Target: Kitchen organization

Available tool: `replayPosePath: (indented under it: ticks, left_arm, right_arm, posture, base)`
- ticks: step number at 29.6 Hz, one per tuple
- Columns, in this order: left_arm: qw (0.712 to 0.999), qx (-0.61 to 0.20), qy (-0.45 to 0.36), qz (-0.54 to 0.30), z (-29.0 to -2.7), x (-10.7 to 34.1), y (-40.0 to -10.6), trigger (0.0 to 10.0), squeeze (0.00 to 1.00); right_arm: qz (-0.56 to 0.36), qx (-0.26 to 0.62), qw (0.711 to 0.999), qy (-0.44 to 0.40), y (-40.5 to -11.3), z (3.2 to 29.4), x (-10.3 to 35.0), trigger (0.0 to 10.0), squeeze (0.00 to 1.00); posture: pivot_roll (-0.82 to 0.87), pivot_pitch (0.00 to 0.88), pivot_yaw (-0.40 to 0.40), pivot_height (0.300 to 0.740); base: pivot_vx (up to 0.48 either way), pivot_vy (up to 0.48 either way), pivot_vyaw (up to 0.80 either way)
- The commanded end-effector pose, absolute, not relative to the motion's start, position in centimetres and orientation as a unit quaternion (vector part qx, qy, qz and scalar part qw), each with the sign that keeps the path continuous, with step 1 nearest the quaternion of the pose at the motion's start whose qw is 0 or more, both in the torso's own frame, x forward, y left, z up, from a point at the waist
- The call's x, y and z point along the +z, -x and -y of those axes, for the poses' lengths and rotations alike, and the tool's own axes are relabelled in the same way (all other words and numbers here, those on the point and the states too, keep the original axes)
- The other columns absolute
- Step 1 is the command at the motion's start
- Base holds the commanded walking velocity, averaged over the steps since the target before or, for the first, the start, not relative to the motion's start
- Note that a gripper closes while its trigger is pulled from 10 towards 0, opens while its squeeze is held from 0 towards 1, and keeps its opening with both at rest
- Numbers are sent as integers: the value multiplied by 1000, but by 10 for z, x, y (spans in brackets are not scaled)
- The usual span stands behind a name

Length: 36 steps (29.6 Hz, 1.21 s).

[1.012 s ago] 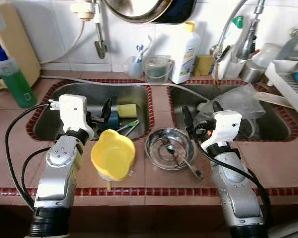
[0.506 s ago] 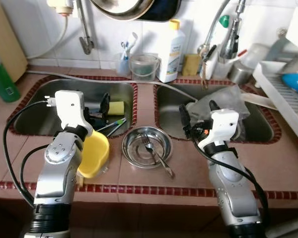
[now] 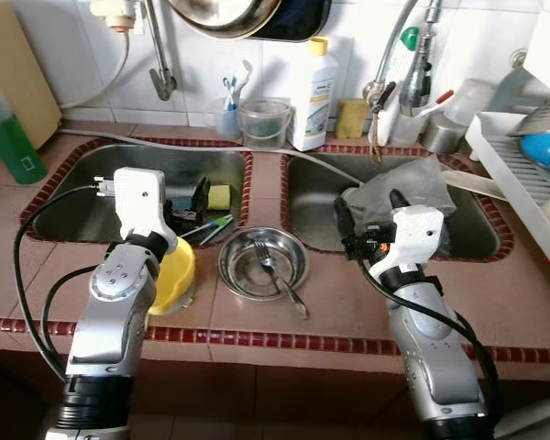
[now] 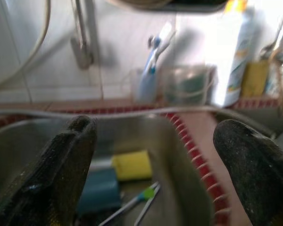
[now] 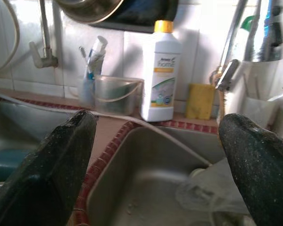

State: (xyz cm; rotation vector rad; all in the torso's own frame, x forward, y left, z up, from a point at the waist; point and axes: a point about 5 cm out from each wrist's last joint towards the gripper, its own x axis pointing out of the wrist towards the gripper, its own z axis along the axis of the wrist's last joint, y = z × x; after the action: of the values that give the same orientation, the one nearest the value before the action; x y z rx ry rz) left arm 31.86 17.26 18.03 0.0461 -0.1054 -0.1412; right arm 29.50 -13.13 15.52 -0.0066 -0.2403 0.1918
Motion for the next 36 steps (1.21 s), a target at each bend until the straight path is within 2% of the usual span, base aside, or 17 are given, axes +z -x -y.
replayPosePath:
  ticks: [1, 8, 13, 26, 36]
  left_arm:
    - [996, -70, -37, 52, -174, 184, -318, 10000, 0]
    - [996, -54, -51, 42, -196, 181, -307, 10000, 0]
    - [997, -53, -48, 34, -204, 179, -302, 10000, 0]
    - [998, -57, -16, 34, -196, 178, -301, 10000, 0]
    - [998, -59, -14, 31, -195, 180, -304, 10000, 0]
  right_arm:
    - [117, 103, 988, 9, -291, 131, 155, 10000, 0]
    - [100, 162, 981, 33, -278, 126, 145, 10000, 0]
    - [92, 170, 980, 41, -276, 127, 142, 10000, 0]
    - [99, 182, 978, 39, -282, 120, 146, 10000, 0]
    - [100, 184, 977, 42, -282, 120, 146, 10000, 0]
  posture:
    - [-40, 48, 1, 740]
    - [-37, 41, -2, 740]
    - [-32, 40, -7, 740]
    - [-15, 20, -20, 740]
    - [-22, 18, -14, 740]
  base:
    - [0, 0, 0]
    - [0, 0, 0]
    - [0, 0, 0]
    - [0, 0, 0]
    - [0, 461, 0]
